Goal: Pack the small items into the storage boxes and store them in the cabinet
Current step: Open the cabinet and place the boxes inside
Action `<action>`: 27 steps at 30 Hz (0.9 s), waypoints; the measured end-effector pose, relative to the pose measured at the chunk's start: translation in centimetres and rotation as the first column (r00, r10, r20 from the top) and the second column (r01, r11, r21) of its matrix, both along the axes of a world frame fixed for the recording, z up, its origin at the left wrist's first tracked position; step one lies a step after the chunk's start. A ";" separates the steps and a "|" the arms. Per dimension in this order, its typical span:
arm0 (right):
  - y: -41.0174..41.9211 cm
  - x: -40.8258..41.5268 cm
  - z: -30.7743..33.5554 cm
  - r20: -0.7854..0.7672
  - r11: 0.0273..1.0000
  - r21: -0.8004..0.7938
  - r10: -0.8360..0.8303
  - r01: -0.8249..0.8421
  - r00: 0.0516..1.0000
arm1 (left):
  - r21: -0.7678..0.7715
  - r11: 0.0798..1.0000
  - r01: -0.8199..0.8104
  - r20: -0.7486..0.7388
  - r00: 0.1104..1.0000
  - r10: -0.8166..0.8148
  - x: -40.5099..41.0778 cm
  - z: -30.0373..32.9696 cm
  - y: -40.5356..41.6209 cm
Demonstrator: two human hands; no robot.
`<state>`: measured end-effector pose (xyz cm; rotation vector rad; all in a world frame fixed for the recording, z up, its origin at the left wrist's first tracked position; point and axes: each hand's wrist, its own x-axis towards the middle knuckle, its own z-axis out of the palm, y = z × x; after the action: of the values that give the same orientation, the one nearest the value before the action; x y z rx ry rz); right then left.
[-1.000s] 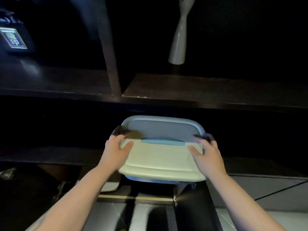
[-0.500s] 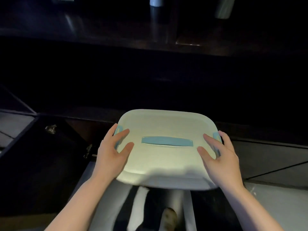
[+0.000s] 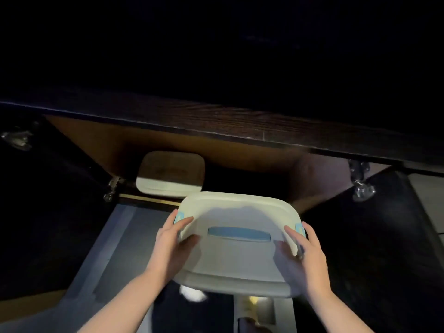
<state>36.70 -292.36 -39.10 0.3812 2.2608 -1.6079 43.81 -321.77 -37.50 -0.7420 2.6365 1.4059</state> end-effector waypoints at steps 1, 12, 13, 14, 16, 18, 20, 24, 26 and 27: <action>-0.1 -1.0 -2.1 -0.004 0.999 0.045 0.017 -0.017 1.000 | -0.013 1.000 0.022 -0.016 1.000 -0.022 -1.1 -2.4 -0.1; -0.4 -13.9 -26.0 -0.213 0.891 0.448 0.185 -0.073 0.959 | -0.028 0.993 0.116 0.043 0.992 -0.114 -16.0 -27.8 -0.7; -0.3 -14.7 -27.8 -0.222 0.887 0.458 0.183 -0.063 0.958 | -0.025 0.992 0.124 0.023 0.992 -0.123 -17.1 -29.7 -0.7; -0.2 -15.6 -29.4 -0.224 0.883 0.466 0.183 -0.059 0.957 | -0.024 0.991 0.130 0.005 0.992 -0.130 -18.1 -31.4 -0.6; 0.1 -16.8 -32.0 -0.227 0.876 0.480 0.175 -0.046 0.958 | -0.039 0.989 0.139 0.000 0.990 -0.139 -19.3 -34.3 -0.3; 0.2 -17.7 -33.7 -0.241 0.874 0.484 0.172 -0.036 0.955 | -0.058 0.989 0.135 -0.006 0.991 -0.135 -20.1 -36.3 -0.2; -0.1 -18.8 -34.4 -0.272 0.870 0.493 0.177 -0.021 0.946 | -0.091 0.987 0.135 -0.031 0.990 -0.139 -21.1 -37.2 -0.4; -1.6 -18.8 -34.3 -0.226 0.754 0.651 0.297 -0.083 0.928 | -0.251 0.945 0.208 -0.028 0.975 -0.222 -20.8 -37.0 0.2; -1.9 -16.5 -34.3 -0.206 0.611 0.778 0.468 -0.146 0.859 | -0.450 0.834 0.318 -0.035 0.927 -0.372 -18.9 -37.1 1.1; -2.0 -15.2 -34.5 -0.214 0.564 0.809 0.546 -0.166 0.810 | -0.531 0.771 0.353 -0.037 0.899 -0.437 -17.8 -37.2 1.5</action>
<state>21.49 -294.32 -73.56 -0.3359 3.0376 -0.4513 26.01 -320.31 -74.67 -0.0567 3.0806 0.6733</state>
